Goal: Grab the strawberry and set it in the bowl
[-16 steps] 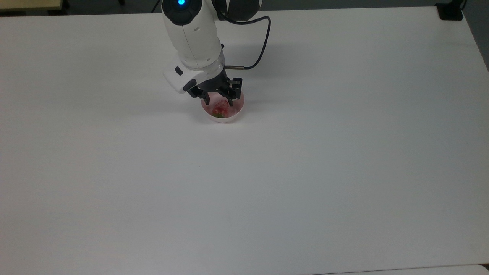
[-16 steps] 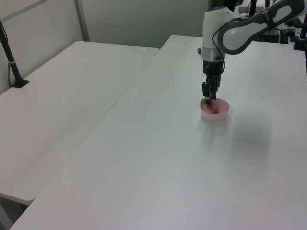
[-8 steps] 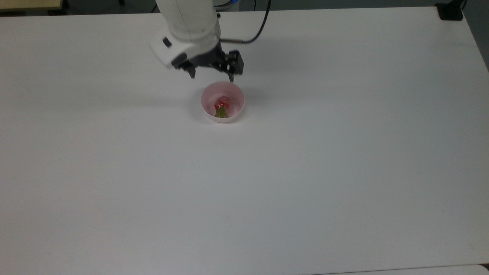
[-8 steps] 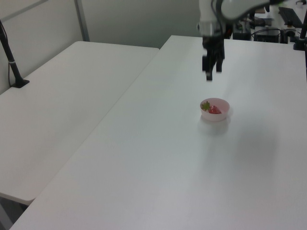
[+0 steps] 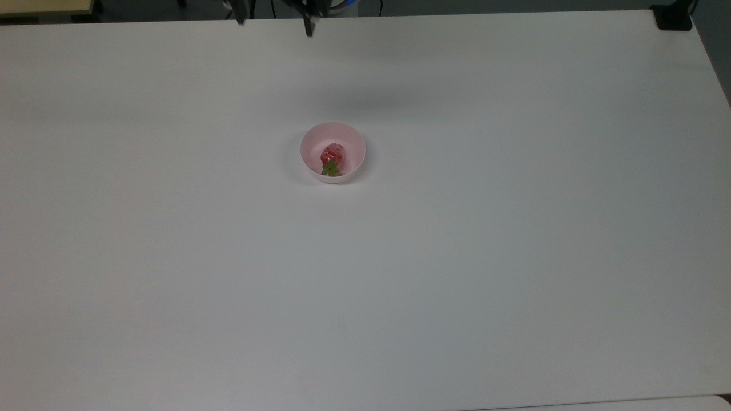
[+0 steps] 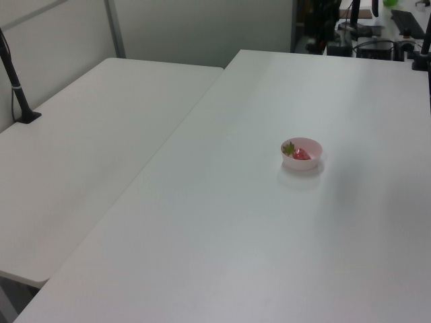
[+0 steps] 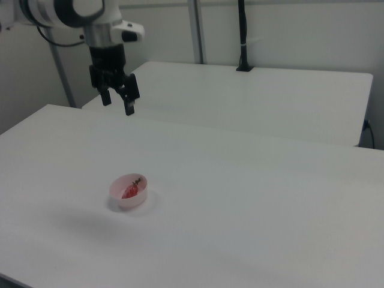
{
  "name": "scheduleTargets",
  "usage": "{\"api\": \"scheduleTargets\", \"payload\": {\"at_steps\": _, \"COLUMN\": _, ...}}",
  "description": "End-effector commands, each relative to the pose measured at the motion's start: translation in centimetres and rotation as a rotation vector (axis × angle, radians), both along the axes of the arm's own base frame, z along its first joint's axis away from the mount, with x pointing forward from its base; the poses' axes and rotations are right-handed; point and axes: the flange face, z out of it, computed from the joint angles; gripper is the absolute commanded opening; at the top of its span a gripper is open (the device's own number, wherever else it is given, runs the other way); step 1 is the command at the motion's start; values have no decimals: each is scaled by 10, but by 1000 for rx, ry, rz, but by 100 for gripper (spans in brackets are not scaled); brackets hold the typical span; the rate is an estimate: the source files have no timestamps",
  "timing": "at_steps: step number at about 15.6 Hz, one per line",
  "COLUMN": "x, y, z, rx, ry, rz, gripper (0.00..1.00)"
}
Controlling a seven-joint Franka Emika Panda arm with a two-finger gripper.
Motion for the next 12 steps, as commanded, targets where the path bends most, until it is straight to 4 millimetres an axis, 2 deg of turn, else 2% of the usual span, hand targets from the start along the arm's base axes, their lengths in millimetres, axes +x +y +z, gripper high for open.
{"api": "scheduleTargets", "payload": {"at_steps": 1, "x": -29, "y": -7, "z": 31, "rx": -14, "ry": -30, "rz": -40, "gripper": 100}}
{"api": "scheduleTargets", "payload": {"at_steps": 3, "x": -36, "y": -8, "z": 33, "rx": -11, "ry": -49, "rz": -30, "gripper": 100}}
{"api": "scheduleTargets", "payload": {"at_steps": 7, "x": -20, "y": -13, "z": 33, "rx": -19, "ry": -162, "rz": 29, "gripper": 100}}
{"api": "scheduleTargets", "payload": {"at_steps": 12, "x": -16, "y": -16, "z": 34, "rx": -33, "ry": -177, "rz": 60, "gripper": 100}}
